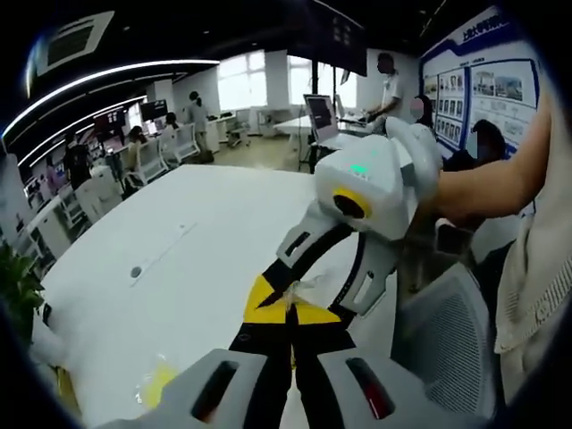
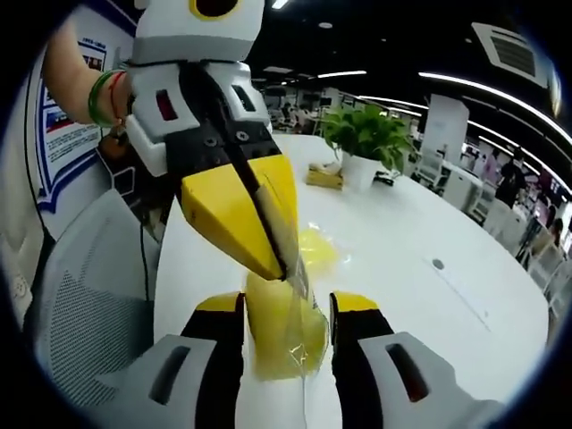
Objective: Compare the silicone blocks by pressing each to a similar depth, holding the contact briefly, and releasing to observe deformation and rebound differences across the visible hardness samples.
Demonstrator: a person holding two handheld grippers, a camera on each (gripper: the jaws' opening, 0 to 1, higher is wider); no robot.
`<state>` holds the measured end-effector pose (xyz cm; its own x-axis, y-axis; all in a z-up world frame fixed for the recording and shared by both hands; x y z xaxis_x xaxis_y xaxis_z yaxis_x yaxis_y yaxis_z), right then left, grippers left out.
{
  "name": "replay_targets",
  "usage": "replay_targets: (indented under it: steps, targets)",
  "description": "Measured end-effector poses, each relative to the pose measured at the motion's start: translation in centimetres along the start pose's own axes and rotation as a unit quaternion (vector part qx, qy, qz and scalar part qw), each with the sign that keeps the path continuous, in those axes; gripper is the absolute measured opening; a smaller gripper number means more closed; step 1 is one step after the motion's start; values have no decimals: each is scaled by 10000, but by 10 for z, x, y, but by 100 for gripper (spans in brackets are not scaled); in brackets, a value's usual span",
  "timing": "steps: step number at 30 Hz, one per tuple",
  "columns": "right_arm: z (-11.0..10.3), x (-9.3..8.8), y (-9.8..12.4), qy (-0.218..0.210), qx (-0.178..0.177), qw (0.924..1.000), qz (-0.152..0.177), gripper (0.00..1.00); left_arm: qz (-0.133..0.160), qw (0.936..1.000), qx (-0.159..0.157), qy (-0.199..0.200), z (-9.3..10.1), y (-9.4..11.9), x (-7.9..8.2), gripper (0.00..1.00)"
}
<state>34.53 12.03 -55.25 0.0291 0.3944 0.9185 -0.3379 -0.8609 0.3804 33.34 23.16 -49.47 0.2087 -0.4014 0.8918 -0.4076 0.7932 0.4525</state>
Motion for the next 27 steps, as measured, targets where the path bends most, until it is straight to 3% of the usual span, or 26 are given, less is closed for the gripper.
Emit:
replay_targets:
  steps: [6, 13, 17, 20, 22, 24, 25, 27]
  targets:
    - [0, -9, 24, -486, -451, 9977, 157, 51, -211, 9996, -6, 200, -1, -7, -14, 0]
    - [-9, -21, 60, -1014, -961, 9889, 512, 67, -321, 9991, 1, 289, -3, -15, -22, 0]
    - [-14, -33, 82, -1333, -1516, 9762, 787, 71, -312, 9985, 52, 457, -8, -21, -25, 0]
    - [-21, -40, 99, -1828, -2002, 9540, 1277, 74, -282, 9976, 97, 619, -12, -30, -28, 0]
    - [-26, -44, 106, -2022, -2125, 9443, 1492, 74, -241, 9971, 104, 721, -14, -34, -30, 0]
    - [-34, -54, 113, -1971, -2151, 9466, 1370, 73, -159, 9970, 134, 743, -18, -40, -30, 0]
    - [-38, -64, 117, -2042, -2203, 9479, 1063, 73, -88, 9961, 126, 867, -20, -43, -29, 0]
    - [-43, -77, 121, -2168, -2238, 9454, 955, 72, 33, 9943, 107, 1059, -24, -49, -28, 0]
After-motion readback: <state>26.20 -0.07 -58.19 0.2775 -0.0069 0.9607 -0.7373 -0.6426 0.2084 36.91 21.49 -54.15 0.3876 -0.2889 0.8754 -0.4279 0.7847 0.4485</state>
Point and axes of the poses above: the point that each gripper's makers call its tool centre point, and the gripper's own axes: y roughly backward along the fingers, z roughly to its right, x roughly out of its top, the point moved 9 cm from there along y, roughly backward along the fingers, and after that the axes turned 7 degrees about z, right-handed, at the moved point
